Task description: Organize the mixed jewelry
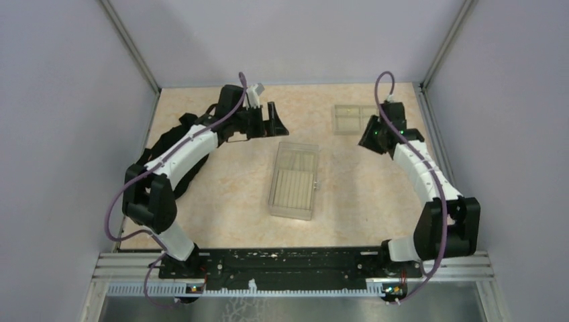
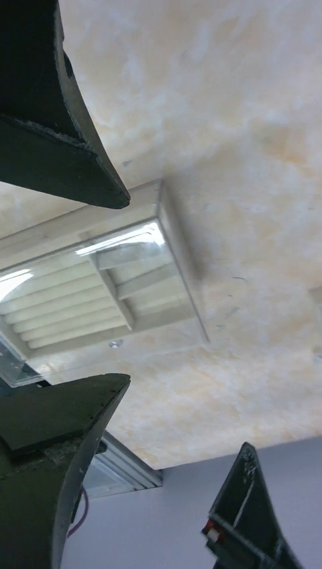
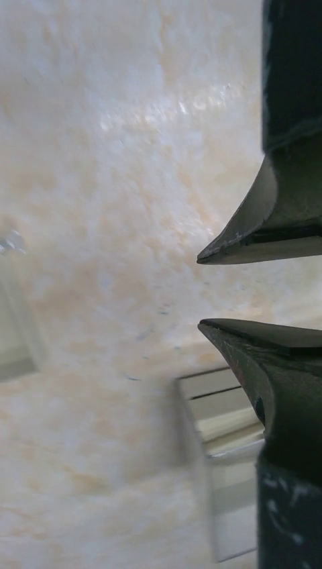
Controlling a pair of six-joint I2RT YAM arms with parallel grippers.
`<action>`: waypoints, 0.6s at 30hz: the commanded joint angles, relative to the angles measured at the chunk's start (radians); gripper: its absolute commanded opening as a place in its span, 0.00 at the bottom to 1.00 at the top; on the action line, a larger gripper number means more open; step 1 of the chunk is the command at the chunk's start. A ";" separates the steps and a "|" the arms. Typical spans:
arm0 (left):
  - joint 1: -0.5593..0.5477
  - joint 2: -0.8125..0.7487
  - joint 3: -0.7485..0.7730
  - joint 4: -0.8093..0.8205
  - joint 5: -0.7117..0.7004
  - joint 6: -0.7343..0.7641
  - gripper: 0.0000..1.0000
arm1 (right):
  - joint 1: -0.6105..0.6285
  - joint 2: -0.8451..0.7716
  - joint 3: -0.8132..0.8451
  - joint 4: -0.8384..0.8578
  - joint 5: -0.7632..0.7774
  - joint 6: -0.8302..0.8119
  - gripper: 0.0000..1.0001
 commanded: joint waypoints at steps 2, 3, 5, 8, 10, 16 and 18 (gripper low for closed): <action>0.004 -0.071 0.144 -0.070 -0.073 0.057 0.99 | -0.102 0.199 0.237 -0.092 0.179 0.087 0.38; 0.004 -0.077 0.149 -0.066 -0.075 0.057 0.99 | -0.115 0.248 0.278 -0.115 0.199 0.117 0.38; 0.004 -0.092 0.137 -0.057 -0.083 0.058 0.99 | -0.132 0.342 0.363 -0.153 0.230 0.181 0.40; 0.004 -0.107 0.097 -0.045 -0.089 0.054 0.99 | -0.136 0.448 0.463 -0.174 0.269 0.266 0.41; 0.004 -0.117 0.073 -0.044 -0.085 0.048 0.99 | -0.173 0.506 0.510 -0.168 0.272 0.313 0.45; 0.004 -0.158 0.035 -0.042 -0.070 0.040 0.99 | -0.214 0.667 0.647 -0.183 0.214 0.404 0.47; 0.004 -0.167 0.029 -0.043 -0.079 0.045 0.99 | -0.217 0.710 0.683 -0.185 0.215 0.415 0.47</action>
